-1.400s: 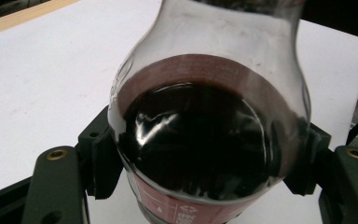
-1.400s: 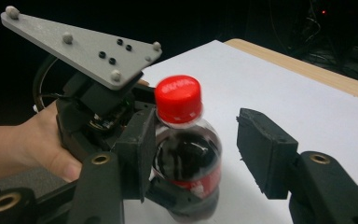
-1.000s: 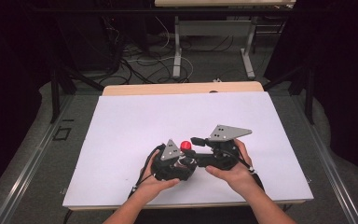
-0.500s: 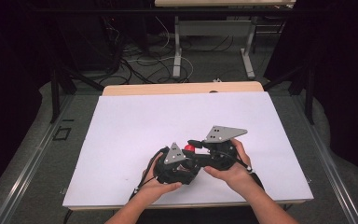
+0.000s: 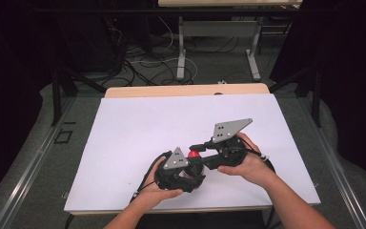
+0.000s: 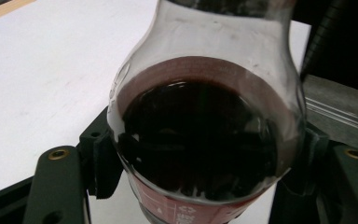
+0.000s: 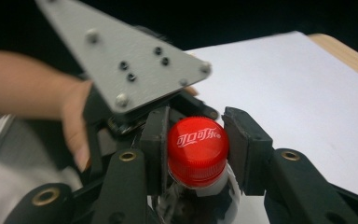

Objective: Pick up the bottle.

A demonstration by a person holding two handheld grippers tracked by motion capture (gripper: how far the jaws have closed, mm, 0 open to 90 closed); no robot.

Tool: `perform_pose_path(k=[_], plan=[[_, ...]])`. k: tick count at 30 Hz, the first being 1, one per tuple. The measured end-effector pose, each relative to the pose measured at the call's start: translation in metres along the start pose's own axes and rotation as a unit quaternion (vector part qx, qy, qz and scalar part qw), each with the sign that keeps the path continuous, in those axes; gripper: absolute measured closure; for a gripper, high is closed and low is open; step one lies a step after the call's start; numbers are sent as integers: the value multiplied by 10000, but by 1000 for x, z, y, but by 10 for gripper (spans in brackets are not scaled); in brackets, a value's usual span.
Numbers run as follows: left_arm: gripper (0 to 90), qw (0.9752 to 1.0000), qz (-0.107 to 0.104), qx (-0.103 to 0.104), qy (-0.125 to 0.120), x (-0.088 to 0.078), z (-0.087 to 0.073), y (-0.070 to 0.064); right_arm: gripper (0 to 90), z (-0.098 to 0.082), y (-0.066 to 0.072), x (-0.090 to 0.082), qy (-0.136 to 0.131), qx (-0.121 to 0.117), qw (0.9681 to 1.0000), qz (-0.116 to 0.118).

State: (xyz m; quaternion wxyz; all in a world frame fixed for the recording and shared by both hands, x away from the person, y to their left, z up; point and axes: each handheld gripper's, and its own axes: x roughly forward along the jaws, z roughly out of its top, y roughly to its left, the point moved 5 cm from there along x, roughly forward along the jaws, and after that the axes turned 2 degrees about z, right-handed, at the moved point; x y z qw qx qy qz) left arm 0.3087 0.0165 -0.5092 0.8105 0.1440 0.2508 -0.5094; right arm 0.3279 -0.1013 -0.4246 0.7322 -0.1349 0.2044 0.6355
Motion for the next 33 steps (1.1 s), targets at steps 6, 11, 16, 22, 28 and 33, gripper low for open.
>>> perform_pose_path(k=[6,11,16,22,28,33], plan=[[296,9998,-154,74,-58,-3,5,-5,615,7,-7,-5,128,-582,9931,1012],[296,9998,-179,79,-4,-2,5,-5,614,7,-16,-5,190,-730,9861,1480],[295,9999,-93,42,22,0,2,-1,611,7,-17,-2,294,-651,9885,1332],[295,9999,128,-109,-2,1,4,4,527,11,-16,-3,234,-276,9972,650],[295,9987,382,-332,-49,2,3,9,479,14,-5,-9,123,183,9985,-497],[295,9972,592,-444,-59,0,4,12,485,10,6,-8,-61,655,9904,-1218]])
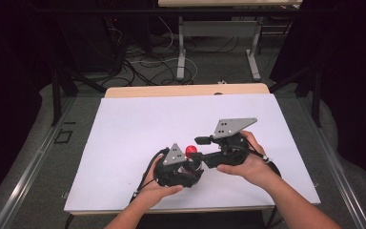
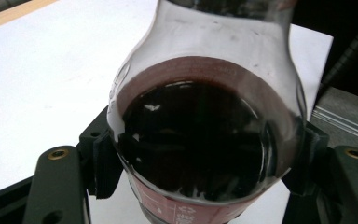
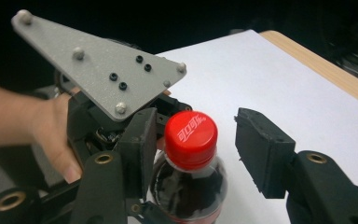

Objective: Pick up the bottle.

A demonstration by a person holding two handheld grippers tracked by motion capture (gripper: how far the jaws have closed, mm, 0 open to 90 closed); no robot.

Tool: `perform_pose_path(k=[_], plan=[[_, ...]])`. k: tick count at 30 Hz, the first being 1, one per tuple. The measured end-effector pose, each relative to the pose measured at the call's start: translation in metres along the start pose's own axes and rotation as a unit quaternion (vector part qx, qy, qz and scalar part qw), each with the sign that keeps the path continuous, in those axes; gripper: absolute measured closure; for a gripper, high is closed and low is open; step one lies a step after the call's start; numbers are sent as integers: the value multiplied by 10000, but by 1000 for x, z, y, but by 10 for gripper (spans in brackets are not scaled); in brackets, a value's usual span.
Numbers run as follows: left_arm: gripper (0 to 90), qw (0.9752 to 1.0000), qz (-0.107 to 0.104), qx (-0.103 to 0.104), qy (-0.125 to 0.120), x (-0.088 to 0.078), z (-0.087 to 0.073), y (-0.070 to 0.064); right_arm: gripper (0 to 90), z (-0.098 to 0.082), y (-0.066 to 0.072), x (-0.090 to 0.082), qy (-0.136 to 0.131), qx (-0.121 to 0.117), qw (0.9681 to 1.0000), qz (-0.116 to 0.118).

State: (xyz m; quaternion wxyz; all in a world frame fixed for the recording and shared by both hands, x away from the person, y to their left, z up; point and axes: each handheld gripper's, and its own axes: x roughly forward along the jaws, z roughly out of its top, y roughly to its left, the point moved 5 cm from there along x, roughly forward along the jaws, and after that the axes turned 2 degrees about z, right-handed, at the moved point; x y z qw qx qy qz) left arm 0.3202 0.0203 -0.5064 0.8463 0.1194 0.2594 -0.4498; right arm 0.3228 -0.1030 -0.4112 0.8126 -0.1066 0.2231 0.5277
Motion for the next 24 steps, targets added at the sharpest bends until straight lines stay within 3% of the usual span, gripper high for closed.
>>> perform_pose_path(k=[2,4,7,10,13,15,19,20,22,24], plan=[[295,10000,47,-82,-10,0,0,0,495,-2,3,2,-57,105,9996,-257],[295,9999,9,-79,63,-1,0,0,496,-2,5,4,-70,134,9992,-360],[295,9999,126,-112,3,0,0,-1,516,-3,6,11,-114,360,9980,-502],[295,9998,174,-78,9,1,0,-2,555,-4,7,17,-84,327,9971,-677],[295,9998,194,-101,9,1,0,-1,603,-4,9,18,-39,354,9974,-633],[295,9997,207,-88,27,1,-1,-1,611,-4,10,20,-66,165,9975,-680],[296,9999,106,-25,60,0,-3,-1,614,-5,7,20,-18,-11,9993,-366],[296,9998,21,78,169,-2,-4,-1,615,-5,6,19,14,-51,9997,-243],[296,9999,-38,70,70,-1,-3,-2,615,-4,2,19,81,-235,9997,91],[295,9998,-88,134,105,-2,-3,-2,615,-3,-2,18,128,-540,9971,514]])
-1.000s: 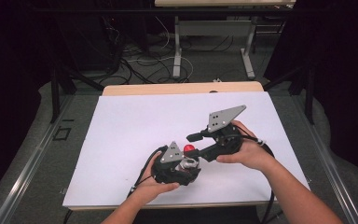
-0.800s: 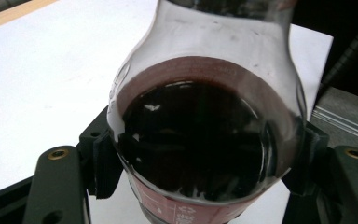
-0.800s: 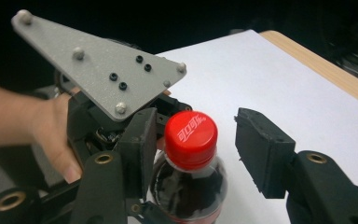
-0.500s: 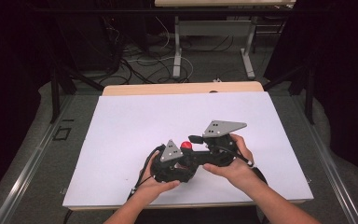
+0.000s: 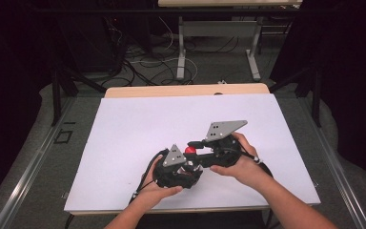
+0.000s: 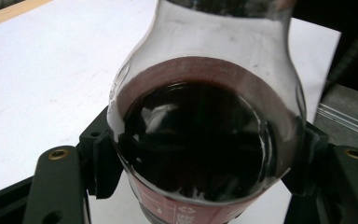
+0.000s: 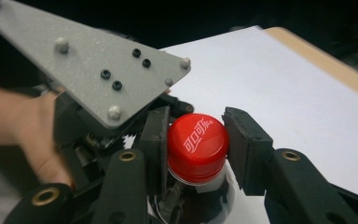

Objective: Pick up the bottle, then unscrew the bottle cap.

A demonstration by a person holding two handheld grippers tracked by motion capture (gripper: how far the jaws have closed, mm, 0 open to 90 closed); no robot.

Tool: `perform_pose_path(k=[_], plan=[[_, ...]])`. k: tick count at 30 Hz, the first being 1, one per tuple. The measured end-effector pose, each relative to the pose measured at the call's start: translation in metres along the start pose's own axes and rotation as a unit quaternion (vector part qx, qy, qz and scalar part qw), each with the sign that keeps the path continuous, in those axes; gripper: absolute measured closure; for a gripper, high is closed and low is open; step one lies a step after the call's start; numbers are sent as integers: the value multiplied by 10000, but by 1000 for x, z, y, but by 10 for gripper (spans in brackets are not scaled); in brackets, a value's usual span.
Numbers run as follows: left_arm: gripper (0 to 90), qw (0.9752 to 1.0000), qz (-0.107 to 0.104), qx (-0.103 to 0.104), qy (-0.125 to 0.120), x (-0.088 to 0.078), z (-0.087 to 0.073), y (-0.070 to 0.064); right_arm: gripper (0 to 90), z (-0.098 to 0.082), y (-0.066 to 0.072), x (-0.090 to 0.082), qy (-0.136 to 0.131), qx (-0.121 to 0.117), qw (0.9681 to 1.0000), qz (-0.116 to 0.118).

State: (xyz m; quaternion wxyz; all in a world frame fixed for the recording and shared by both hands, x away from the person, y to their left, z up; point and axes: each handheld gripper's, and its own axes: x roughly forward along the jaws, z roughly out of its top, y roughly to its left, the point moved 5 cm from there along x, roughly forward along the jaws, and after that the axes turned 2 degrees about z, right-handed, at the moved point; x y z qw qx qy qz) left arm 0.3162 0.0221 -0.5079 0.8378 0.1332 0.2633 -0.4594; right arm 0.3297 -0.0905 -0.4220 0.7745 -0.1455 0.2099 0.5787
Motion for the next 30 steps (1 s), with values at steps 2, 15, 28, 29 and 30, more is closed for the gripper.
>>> perform_pose_path(k=[2,15,28,29,30], plan=[[296,10000,-41,12,8,-1,0,-2,615,1,-5,-2,87,-75,9993,355],[296,10000,43,-55,26,-2,-1,0,504,5,-12,1,219,-297,9971,661],[295,9988,347,-348,-91,0,0,3,547,3,7,2,-96,682,9927,-993],[295,9986,371,-363,-72,0,0,3,585,3,8,4,-128,753,9918,-1020],[295,9985,398,-369,-58,0,0,2,602,2,9,5,-80,768,9919,-1010]])
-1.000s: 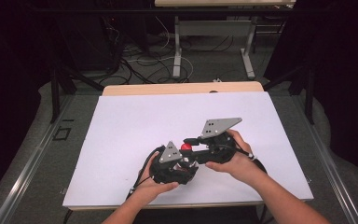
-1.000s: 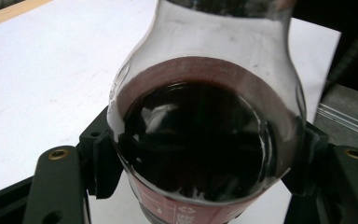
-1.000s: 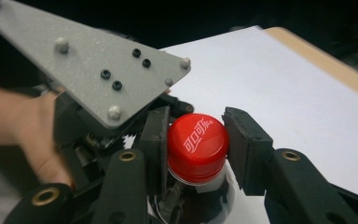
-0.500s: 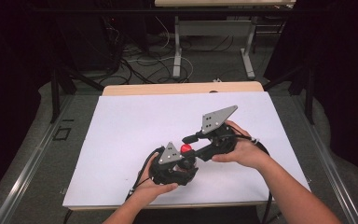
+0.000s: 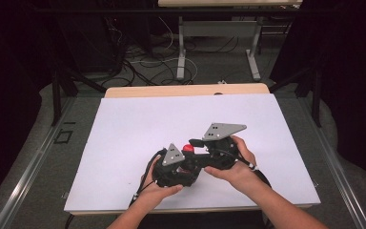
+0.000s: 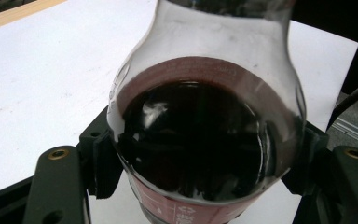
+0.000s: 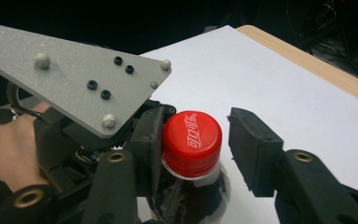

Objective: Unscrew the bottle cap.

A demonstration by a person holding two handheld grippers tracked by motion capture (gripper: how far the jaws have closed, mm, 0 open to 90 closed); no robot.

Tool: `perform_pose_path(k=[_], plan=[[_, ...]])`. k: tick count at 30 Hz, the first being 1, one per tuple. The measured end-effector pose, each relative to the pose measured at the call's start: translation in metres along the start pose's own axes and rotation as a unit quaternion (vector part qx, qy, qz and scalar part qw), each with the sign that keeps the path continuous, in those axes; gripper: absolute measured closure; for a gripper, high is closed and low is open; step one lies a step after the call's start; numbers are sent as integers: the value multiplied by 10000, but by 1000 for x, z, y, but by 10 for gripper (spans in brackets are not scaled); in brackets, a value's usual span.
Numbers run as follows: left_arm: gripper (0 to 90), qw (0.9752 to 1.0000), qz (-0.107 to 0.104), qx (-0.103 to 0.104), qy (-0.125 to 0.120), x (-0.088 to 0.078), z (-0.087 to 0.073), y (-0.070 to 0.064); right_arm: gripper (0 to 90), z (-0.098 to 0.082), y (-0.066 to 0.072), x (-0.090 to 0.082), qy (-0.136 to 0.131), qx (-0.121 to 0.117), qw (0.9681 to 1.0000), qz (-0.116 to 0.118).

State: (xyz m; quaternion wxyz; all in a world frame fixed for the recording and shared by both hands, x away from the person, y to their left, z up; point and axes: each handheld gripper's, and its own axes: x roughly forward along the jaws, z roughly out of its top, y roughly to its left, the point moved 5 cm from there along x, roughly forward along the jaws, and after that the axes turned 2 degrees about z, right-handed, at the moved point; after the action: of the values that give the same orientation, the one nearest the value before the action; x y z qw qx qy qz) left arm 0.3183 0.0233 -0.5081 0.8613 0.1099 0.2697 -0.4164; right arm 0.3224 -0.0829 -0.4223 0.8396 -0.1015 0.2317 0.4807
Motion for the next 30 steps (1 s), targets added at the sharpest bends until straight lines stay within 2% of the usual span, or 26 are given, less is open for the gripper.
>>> perform_pose_path(k=[2,4,6,7,8,9,10,12,14,16,17,18,19,20,21,22,23,24,25,26,27,28,30], plan=[[295,10000,64,15,15,0,0,0,603,0,1,1,-39,10,10000,-52],[296,10000,26,32,5,0,-1,0,607,-1,3,2,-20,-16,9999,-104],[295,10000,-33,77,43,-1,-1,0,610,-1,2,1,26,-152,9998,84],[295,9999,-57,122,-19,-2,-1,0,610,-1,2,1,26,-152,9998,84],[295,9997,-166,173,51,-3,-2,0,611,0,1,0,54,-319,9992,235],[296,9996,-176,205,35,-4,-1,-1,611,0,-1,-1,97,-383,9984,404],[296,9993,-276,258,36,-6,-1,-3,611,3,-4,-2,121,-815,9927,875],[296,9992,-285,278,-33,-6,-1,-4,611,4,-9,-4,217,-917,9876,1252],[296,9987,-383,320,-75,-6,0,-7,612,5,-13,-6,236,-1191,9777,1713],[296,9979,-530,379,9,-8,0,-8,612,7,-19,-5,299,-1318,9676,2131],[296,9977,-516,433,-18,-7,0,-9,611,7,-21,-5,359,-1401,9622,2306],[296,9972,-574,472,48,-8,-1,-9,612,8,-23,-5,421,-1455,9581,2431],[296,9970,-641,442,49,-7,-1,-10,612,8,-23,-5,421,-1455,9581,2431],[296,9966,-647,511,75,-7,-2,-11,612,8,-24,-4,494,-1534,9530,2567],[296,9964,-618,580,84,-6,-2,-11,611,9,-25,-4,648,-1849,9395,2809],[295,9964,-642,551,90,-6,-3,-12,611,9,-25,-3,691,-1856,9375,2861],[295,9963,-643,566,95,-6,-3,-12,611,9,-25,-3,691,-1856,9375,2861],[296,9964,-663,525,95,-6,-3,-12,610,10,-26,-2,724,-1912,9347,2909],[295,9969,-578,525,17,-5,-3,-10,605,11,-25,-1,791,-1849,9372,2852],[295,9971,-563,509,38,-5,-2,-9,605,11,-25,-1,791,-1849,9372,2852],[295,9974,-518,500,47,-7,-2,-8,551,12,-23,-2,775,-1728,9443,2691],[295,9980,-463,427,21,-7,-2,-7,510,13,-21,-3,746,-1679,9494,2545],[295,9990,-339,277,18,-8,-1,-2,479,15,-19,-3,638,-1468,9640,2122]])
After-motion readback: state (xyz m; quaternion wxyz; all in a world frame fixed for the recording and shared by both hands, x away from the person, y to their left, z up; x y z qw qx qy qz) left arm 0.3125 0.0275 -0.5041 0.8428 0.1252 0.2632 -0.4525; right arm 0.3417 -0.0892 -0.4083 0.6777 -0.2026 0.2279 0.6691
